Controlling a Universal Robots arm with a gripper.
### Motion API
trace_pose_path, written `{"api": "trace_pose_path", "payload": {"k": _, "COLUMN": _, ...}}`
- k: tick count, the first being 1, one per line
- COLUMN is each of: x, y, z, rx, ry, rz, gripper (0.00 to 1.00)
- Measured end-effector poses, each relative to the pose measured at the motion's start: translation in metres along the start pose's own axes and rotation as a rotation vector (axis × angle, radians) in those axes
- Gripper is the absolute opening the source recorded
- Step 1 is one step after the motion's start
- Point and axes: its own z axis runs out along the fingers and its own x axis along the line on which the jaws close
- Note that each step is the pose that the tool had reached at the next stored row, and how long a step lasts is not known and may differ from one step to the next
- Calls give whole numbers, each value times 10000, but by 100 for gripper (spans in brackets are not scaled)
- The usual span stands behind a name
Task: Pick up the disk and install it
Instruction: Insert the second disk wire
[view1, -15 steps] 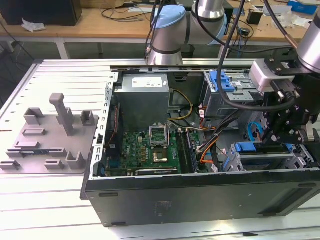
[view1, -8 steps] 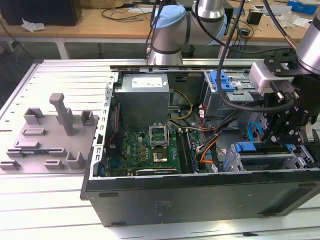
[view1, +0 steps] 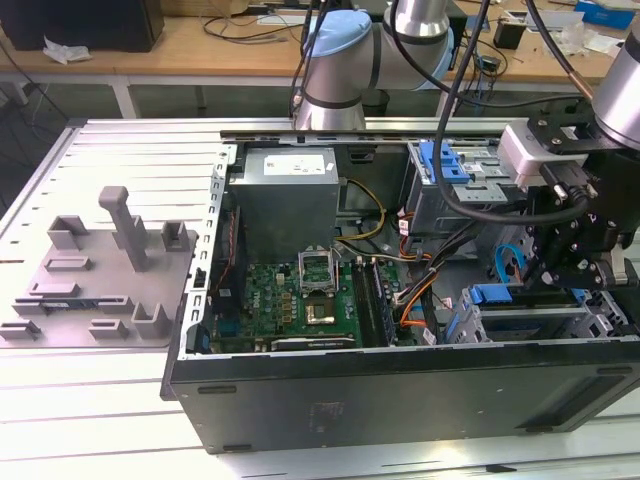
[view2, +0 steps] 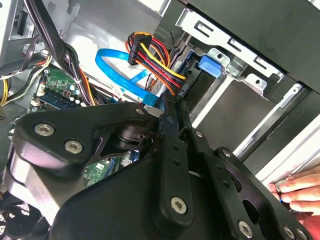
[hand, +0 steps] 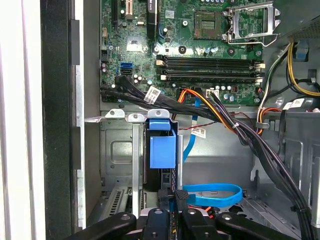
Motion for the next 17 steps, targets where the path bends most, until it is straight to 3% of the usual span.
{"api": "trace_pose_path", "payload": {"k": 2, "x": 0, "y": 2, "z": 1, "rx": 0, "ry": -3, "rz": 1, "gripper": 23}}
{"api": "trace_pose_path", "payload": {"k": 4, "x": 0, "y": 5, "z": 0, "rx": 0, "ry": 1, "rz": 2, "gripper": 23}}
{"api": "trace_pose_path", "payload": {"k": 5, "x": -1, "y": 9, "z": -3, "rx": 0, "ry": 1, "rz": 3, "gripper": 30}}
{"api": "trace_pose_path", "payload": {"k": 12, "x": -34, "y": 23, "z": -40, "rx": 6, "ry": 0, "rz": 1, "gripper": 30}}
{"api": "trace_pose_path", "payload": {"k": 17, "x": -83, "y": 69, "z": -149, "rx": 50, "ry": 4, "rz": -1, "gripper": 30}}
